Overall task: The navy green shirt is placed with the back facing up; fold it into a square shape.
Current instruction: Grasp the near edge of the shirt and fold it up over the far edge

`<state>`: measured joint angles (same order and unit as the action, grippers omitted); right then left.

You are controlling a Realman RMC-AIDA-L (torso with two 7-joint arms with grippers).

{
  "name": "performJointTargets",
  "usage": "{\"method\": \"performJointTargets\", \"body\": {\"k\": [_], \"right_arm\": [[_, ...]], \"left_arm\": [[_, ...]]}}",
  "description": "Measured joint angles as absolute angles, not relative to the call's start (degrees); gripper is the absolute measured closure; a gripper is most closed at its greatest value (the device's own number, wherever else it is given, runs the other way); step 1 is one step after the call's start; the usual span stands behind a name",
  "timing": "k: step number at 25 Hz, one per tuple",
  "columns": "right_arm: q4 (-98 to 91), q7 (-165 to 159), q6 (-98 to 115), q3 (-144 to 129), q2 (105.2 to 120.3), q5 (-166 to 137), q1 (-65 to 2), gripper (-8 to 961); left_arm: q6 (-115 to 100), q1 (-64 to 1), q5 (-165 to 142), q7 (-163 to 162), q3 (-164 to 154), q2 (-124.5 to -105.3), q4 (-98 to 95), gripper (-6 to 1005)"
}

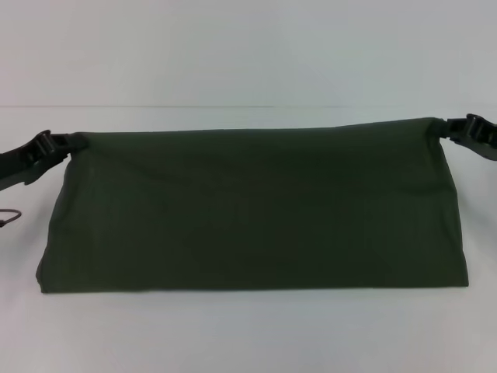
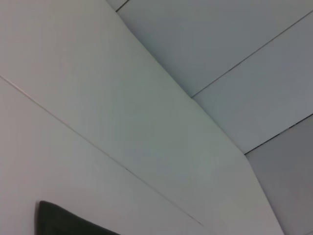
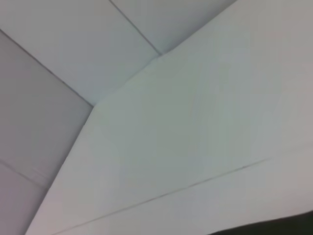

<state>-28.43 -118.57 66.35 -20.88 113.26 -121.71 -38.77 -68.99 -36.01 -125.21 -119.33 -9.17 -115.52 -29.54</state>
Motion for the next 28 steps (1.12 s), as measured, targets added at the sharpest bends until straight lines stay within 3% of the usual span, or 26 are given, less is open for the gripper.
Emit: {"method": "performJointTargets", "body": {"k": [8,15,23,28], "right_arm": [[-28.12,-112.35,56.5,-21.22,117.01,-118.56,-40.44,869],[-27.98,-110.86,49.45,-23.78,119.03,-118.47,-41.65,842],[-25.28,-106.68,44.83,-23.96,119.48,-115.2,-42.37,811],[-23.1,-100.76,42.8,-23.99,119.51,-109.92,-42.51,791]], "left_arm": [[-60.77,-38.49,-122.78,-112.53,-9.14,-119.19,-29.42,970],[-55.75,-39.72,-121.98,-109.54,-9.21,-121.08,-29.12,971],[-49.74,-40.8,-118.71,-104.34,-9.32,-122.0,-26.97,972],[-43.51,-41.74,-114.37,-99.37,-9.32,-123.84,-25.98,965]]}}
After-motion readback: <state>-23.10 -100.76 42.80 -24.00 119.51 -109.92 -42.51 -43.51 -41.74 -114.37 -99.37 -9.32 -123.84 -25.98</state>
